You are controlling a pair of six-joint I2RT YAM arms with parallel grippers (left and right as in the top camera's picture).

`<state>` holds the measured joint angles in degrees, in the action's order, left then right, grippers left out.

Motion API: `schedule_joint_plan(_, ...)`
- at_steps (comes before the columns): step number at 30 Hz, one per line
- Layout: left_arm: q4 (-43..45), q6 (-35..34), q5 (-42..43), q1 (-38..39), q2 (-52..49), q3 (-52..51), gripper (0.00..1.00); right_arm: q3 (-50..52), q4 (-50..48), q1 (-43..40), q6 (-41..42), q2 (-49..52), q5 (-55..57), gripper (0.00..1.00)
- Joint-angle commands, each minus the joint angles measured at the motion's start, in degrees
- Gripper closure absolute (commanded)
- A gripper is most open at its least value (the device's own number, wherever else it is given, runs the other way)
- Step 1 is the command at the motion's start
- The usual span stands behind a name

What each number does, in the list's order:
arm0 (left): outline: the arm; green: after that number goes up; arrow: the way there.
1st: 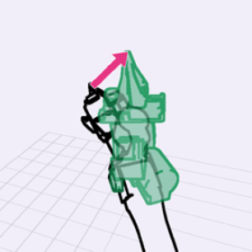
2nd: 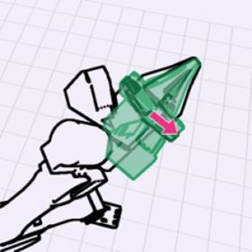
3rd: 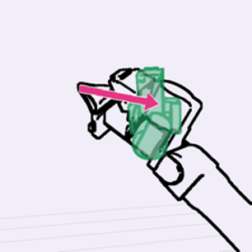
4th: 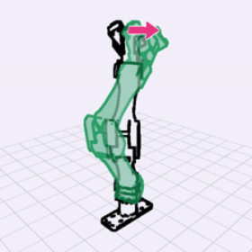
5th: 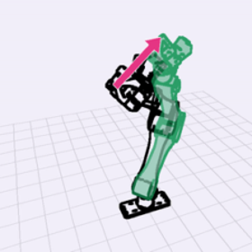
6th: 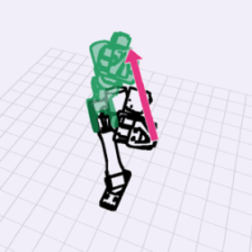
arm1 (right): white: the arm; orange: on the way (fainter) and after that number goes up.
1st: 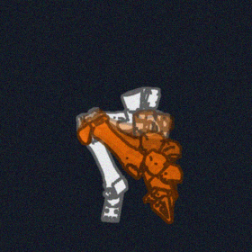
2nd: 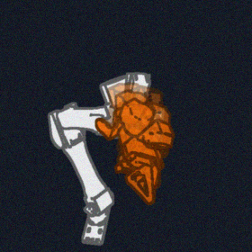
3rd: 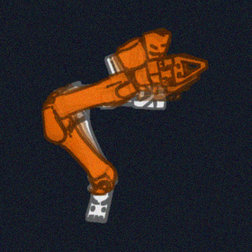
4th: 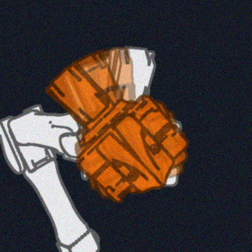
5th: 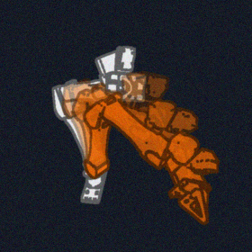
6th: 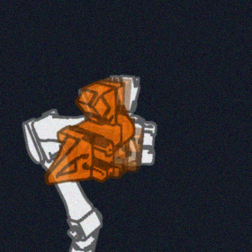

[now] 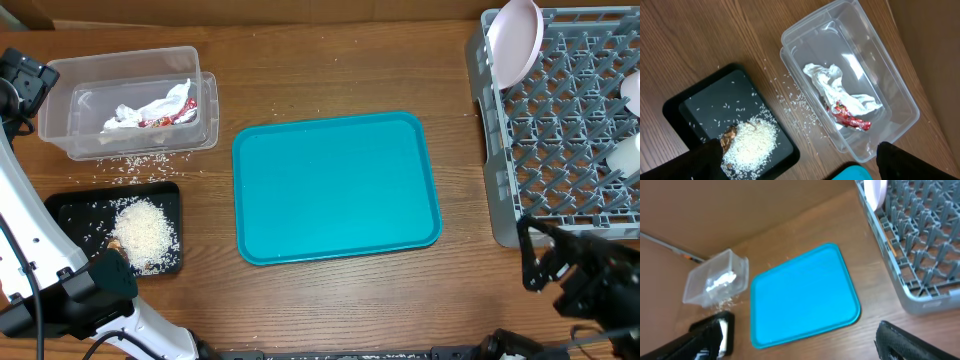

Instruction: Sort waste into correct bins and load items into the dishwasher

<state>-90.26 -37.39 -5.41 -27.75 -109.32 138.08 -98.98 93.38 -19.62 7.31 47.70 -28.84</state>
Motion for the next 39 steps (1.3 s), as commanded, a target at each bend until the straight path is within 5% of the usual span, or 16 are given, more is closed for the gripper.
schedule_joint_plan(1,0.11,-0.33,-0.55,0.42,-0.09,0.09,0.00,9.77,-6.29,4.37,-0.74,-5.84,2.38,0.00)
schedule_joint_plan(7,0.11,-0.33,-0.55,0.42,-0.09,0.09,0.00,33.42,-27.34,12.00,-0.72,-19.45,1.84,0.00)
schedule_joint_plan(17,0.11,-0.33,-0.55,0.42,-0.09,0.09,0.00,72.08,-65.13,12.98,0.37,-38.97,1.81,0.00)
schedule_joint_plan(24,0.11,-0.33,-0.55,0.42,-0.09,0.09,0.00,88.80,-87.01,14.45,0.61,-45.27,4.90,0.00)
schedule_joint_plan(32,0.11,-0.33,-0.55,0.42,-0.09,0.09,0.00,98.64,-96.21,16.11,7.26,-47.58,21.97,0.00)
schedule_joint_plan(39,0.11,-0.33,-0.55,0.42,-0.09,0.09,0.00,98.53,-88.72,16.17,7.32,-47.58,30.40,0.00)
